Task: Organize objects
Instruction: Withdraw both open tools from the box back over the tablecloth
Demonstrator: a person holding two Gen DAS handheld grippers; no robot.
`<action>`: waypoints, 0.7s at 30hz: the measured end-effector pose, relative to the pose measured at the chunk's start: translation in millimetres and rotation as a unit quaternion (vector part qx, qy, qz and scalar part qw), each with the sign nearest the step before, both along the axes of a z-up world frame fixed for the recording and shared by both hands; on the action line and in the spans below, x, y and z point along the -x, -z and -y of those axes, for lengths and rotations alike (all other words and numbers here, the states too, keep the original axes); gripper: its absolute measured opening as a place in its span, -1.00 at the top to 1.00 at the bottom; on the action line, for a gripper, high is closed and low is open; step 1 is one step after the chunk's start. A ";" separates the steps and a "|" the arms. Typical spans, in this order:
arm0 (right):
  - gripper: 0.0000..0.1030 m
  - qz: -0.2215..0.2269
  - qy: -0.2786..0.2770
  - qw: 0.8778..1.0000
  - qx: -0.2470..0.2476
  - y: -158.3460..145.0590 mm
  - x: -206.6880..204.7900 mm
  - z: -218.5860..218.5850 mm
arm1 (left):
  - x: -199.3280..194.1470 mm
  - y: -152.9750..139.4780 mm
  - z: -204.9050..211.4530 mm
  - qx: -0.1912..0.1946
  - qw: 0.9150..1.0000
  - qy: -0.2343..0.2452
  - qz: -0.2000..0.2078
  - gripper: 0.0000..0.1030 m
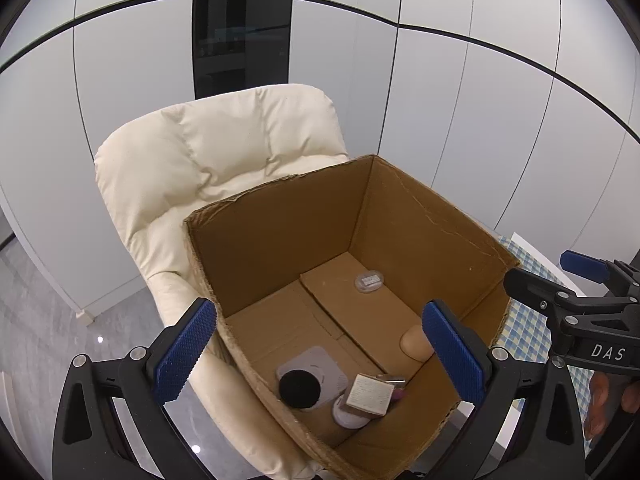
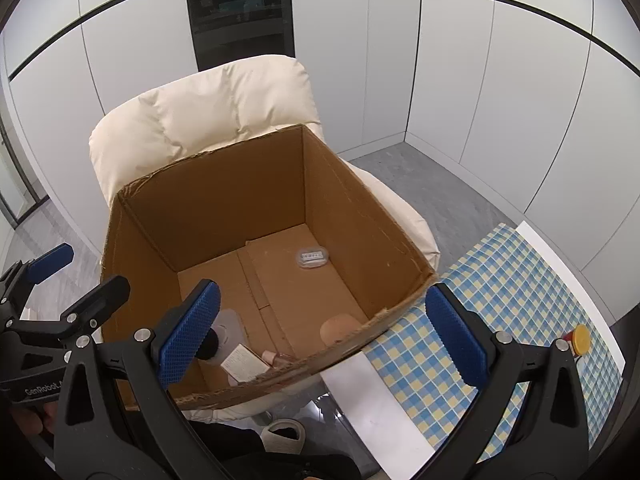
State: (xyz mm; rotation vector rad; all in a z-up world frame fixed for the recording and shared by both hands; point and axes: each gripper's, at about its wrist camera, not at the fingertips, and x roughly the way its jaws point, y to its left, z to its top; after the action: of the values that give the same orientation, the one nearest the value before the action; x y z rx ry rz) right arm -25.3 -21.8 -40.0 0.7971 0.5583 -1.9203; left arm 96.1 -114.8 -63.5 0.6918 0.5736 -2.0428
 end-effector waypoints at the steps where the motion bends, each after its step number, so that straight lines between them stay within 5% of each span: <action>1: -1.00 0.000 0.002 1.000 0.000 -0.1 1.3 -1.5 | 1.6 -0.2 -0.7 0.000 1.000 0.002 -0.001 -0.99; 21: -1.00 -0.002 0.033 0.999 0.000 -3.2 24.5 -32.3 | 34.6 -4.3 -18.2 0.004 1.000 0.028 -0.006 -0.99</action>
State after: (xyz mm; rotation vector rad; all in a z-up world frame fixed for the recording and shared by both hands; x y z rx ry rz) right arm -49.8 10.5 -36.8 0.8203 0.5396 -1.9832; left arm 61.5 -96.7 -59.3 0.6971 0.5577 -2.1024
